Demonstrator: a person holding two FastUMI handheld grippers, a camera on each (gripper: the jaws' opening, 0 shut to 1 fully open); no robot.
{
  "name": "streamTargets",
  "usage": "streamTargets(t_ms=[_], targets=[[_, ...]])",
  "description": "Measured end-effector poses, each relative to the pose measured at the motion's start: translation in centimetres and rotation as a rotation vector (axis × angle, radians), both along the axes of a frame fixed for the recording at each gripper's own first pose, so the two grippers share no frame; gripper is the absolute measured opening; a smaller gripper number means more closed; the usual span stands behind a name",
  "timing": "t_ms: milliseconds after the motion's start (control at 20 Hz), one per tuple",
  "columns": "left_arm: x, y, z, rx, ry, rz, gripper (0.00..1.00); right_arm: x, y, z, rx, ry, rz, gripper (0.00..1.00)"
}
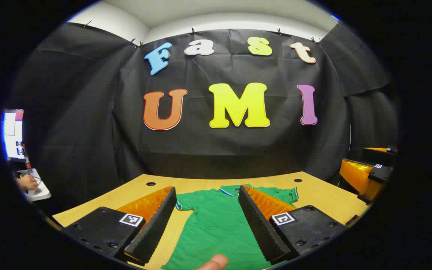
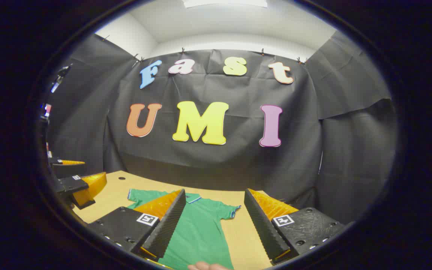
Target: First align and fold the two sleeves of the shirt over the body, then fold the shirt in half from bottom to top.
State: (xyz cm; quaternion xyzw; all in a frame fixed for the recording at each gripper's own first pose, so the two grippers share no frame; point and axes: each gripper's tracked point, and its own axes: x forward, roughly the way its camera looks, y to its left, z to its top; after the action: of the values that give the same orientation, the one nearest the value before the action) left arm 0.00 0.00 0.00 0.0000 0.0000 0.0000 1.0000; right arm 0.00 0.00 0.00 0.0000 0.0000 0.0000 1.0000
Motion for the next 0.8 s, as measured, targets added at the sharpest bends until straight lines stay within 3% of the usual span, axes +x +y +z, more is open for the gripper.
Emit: streamTargets(t_ms=[250, 400, 550, 800], targets=[[0.2, 0.1, -0.3, -0.033, 0.009, -0.001, 1.0, 0.0, 0.2, -0.4, 0.038, 0.02, -0.009, 0.97], [0.4, -0.4, -1.2, -0.033, 0.036, -0.034, 1.0, -0.1, -0.9, -0.1, 0.001, -0.022, -0.061, 0.95], [1.3, -0.7, -1.8, -0.03, 0.057, -0.046, 1.0, 0.0, -0.7, -0.9, 0.007, -0.011, -0.048, 0.93], [1.4, 0.1, -1.8, 0.002, 0.052, -0.016, 1.0, 0.5, -1.2, -2.2, -0.001, 0.025, -0.055, 0.95]])
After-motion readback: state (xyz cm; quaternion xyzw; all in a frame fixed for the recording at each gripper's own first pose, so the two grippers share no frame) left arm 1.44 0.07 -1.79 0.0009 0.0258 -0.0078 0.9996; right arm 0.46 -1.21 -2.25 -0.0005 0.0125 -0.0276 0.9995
